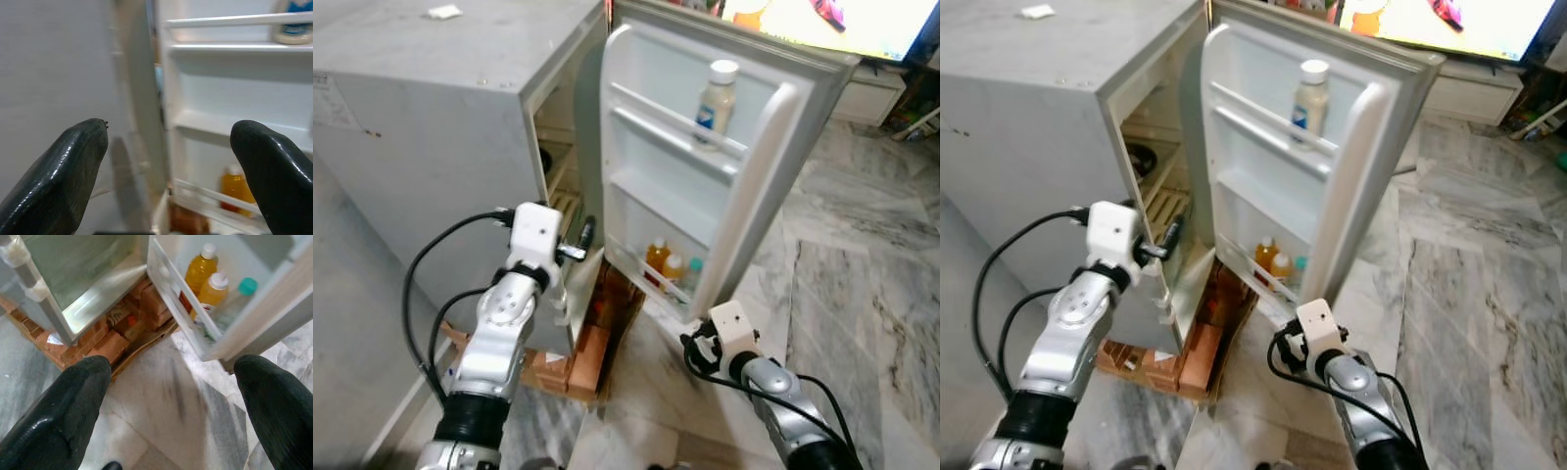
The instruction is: Restocking fridge
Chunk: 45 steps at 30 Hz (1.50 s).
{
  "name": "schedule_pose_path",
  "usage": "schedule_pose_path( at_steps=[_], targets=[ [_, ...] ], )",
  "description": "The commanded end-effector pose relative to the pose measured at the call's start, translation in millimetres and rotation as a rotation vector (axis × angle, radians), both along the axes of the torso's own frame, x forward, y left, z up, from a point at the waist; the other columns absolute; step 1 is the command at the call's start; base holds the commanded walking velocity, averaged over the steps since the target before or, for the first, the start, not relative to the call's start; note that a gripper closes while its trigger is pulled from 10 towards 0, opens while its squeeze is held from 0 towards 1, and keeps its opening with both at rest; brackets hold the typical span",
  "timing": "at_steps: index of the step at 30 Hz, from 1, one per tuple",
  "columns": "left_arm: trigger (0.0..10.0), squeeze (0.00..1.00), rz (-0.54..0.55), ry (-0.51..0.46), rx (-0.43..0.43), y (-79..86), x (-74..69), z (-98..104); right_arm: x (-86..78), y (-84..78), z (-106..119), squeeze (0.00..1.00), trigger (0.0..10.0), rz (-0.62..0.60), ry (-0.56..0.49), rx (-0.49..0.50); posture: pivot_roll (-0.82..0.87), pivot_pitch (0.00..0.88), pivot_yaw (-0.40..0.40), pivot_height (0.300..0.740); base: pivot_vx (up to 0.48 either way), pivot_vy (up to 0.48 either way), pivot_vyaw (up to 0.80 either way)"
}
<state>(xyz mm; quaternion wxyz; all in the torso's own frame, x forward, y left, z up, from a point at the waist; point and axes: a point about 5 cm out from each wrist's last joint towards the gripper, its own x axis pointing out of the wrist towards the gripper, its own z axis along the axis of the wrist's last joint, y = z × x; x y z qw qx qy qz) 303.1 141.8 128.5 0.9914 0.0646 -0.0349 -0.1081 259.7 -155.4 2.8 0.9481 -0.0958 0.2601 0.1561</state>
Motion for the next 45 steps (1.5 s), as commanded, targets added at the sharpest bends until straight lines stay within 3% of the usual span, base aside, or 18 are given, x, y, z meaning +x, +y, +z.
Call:
schedule_pose_path(
  at_steps=[1, 6, 14, 27, 37, 45],
  targets=[
    [10.0, 0.0, 0.014, 0.009, 0.006, 1.2, -16.5, -6, 4.2, -3.0, 8, 0.0, 10.0, -0.021, -0.03, 0.002, 0.1, 0.0, -0.068, 0.74, 0.0, -0.472, 0.0],
    [10.0, 0.0, 0.025, 0.05, 0.028, 3.5, -38.9, -18, 6.4, 1.9, 10, 0.0, 10.0, -0.004, -0.051, -0.004, 0.1, 0.0, -0.073, 0.74, 0.0, -0.47, 0.0],
    [10.0, 0.0, 0.044, 0.079, 0.05, 9.0, -54.9, -24, 17.9, 8.7, 25, 0.0, 10.0, -0.002, -0.126, 0.015, 0.11, 0.001, -0.071, 0.74, 0.0, -0.46, 0.0],
    [10.0, 0.0, 0.094, 0.096, 0.065, 10.9, -57.2, -25, 32.3, 9.3, 52, 0.0, 10.0, -0.038, -0.268, 0.052, 0.11, 0.018, -0.079, 0.74, 0.363, -0.202, -0.8],
    [10.0, 0.0, 0.144, 0.109, 0.045, 11.8, -62.3, -31, 34.2, 14.3, 74, 0.0, 10.0, -0.053, -0.396, 0.12, 0.09, 0.02, -0.078, 0.74, 0.474, 0.0, -0.77],
    [10.0, 0.0, 0.151, 0.08, 0.056, 10.9, -57.7, -29, 33.7, 19.5, 85, 0.0, 10.0, -0.056, -0.453, 0.145, 0.08, 0.01, -0.073, 0.74, 0.48, 0.0, -0.79]
  ],
)
